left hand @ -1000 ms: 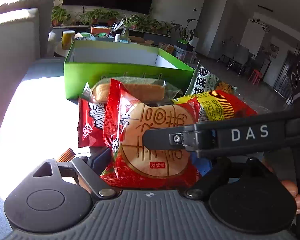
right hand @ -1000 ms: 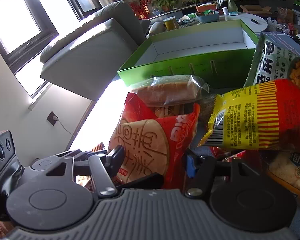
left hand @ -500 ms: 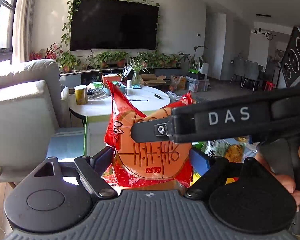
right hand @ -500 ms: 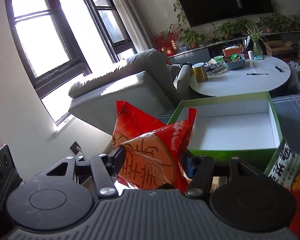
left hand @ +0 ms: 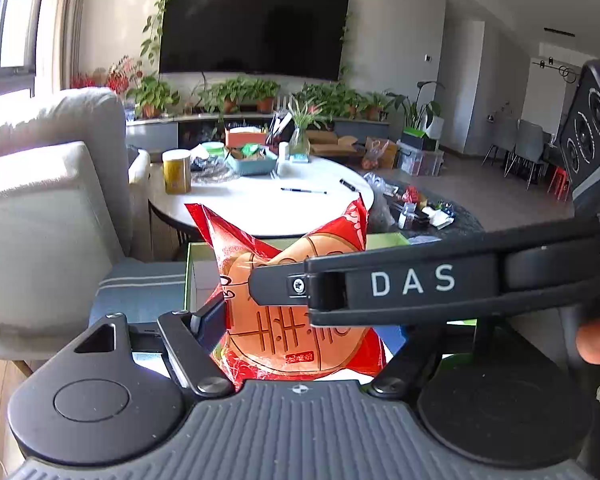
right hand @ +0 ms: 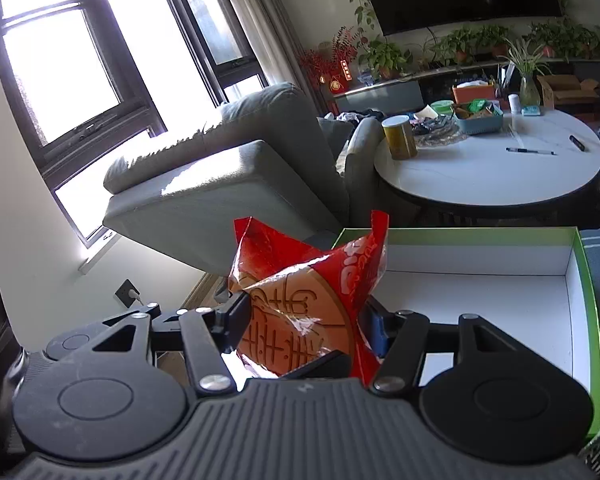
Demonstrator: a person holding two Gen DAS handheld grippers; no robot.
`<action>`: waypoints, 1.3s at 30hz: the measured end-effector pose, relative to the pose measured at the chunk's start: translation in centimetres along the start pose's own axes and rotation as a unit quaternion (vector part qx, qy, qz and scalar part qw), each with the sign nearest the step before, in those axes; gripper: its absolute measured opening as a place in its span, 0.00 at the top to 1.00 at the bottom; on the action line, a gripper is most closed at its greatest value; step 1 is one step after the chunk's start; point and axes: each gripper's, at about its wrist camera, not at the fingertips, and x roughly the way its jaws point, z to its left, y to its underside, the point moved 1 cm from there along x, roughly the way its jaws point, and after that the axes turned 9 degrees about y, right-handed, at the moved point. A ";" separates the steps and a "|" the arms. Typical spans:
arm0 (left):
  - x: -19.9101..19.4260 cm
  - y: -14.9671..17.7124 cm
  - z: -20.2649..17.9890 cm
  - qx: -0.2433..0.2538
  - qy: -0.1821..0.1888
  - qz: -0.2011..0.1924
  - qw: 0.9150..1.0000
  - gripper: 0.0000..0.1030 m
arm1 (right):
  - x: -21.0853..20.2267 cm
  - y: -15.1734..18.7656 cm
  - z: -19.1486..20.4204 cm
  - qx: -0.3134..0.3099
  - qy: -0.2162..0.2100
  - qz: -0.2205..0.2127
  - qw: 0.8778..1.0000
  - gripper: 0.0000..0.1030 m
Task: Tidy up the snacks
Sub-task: 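Lower the red bag into the green box and open the right gripper, then grasp the green vegetable-snack bag with the right gripper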
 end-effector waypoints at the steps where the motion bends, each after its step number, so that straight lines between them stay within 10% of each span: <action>1: 0.7 0.1 0.4 -0.003 0.001 0.005 1.000 0.31 | 0.8 -0.1 -0.4 0.003 0.001 0.007 1.000 0.26; 8: 6.2 2.6 2.8 -0.042 -0.007 0.124 0.991 0.30 | 6.6 1.2 -2.3 0.036 0.035 0.118 0.992 0.26; 19: 4.4 3.8 1.7 -0.058 -0.017 0.124 0.990 0.29 | 6.9 3.8 -3.2 0.052 0.031 0.184 0.981 0.25; 39: -3.4 4.9 -4.6 -0.051 -0.007 0.053 0.997 0.26 | -8.2 4.7 -4.5 0.005 0.036 0.012 0.999 0.24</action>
